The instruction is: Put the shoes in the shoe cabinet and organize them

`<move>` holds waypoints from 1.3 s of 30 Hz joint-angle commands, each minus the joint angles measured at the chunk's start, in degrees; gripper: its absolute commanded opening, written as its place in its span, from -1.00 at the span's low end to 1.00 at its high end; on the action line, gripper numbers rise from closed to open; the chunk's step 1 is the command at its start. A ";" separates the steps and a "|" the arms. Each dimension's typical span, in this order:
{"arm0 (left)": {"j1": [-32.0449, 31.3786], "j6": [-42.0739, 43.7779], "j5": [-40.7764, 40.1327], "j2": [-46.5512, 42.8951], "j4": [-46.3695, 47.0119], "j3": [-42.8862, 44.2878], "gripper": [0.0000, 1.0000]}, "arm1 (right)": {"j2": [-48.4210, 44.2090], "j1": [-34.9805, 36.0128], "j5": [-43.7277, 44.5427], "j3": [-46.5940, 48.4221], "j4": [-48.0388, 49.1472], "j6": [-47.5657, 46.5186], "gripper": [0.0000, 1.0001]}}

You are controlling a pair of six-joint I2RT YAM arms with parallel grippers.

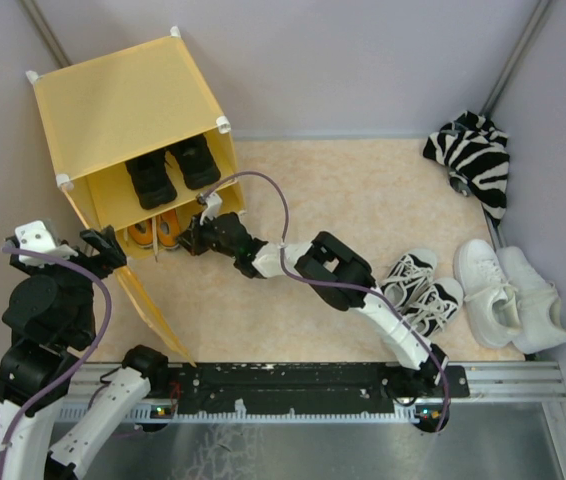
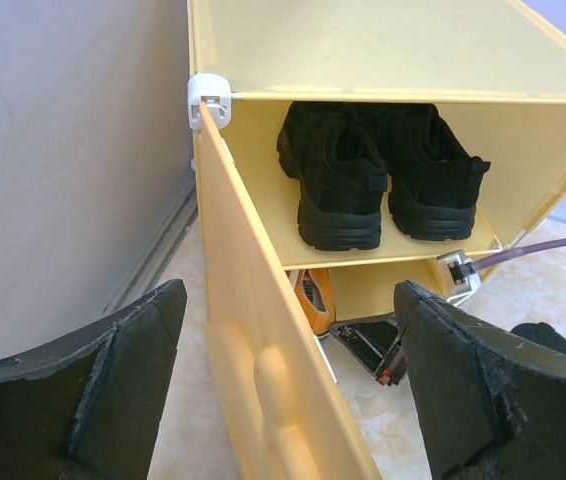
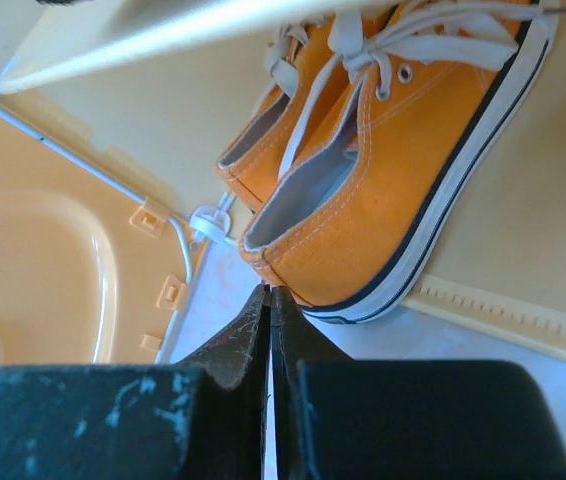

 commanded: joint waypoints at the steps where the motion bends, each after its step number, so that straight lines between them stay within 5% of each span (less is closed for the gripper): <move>1: -0.10 -0.31 -0.57 0.90 0.59 0.45 0.81 | 1.31 -0.03 -0.15 1.11 2.29 4.50 -1.00; 6: -0.09 0.32 -0.87 0.99 1.23 -0.27 0.81 | -0.36 0.12 1.25 -1.46 1.97 5.20 -1.00; 33: -0.03 2.16 -1.58 -0.28 1.86 -0.55 0.82 | 12.27 -3.38 7.01 24.29 -5.80 3.99 -1.00; 39: -0.11 1.60 -1.54 -0.28 1.70 -0.59 0.81 | 8.33 -3.74 8.04 17.92 -1.16 3.56 -1.00</move>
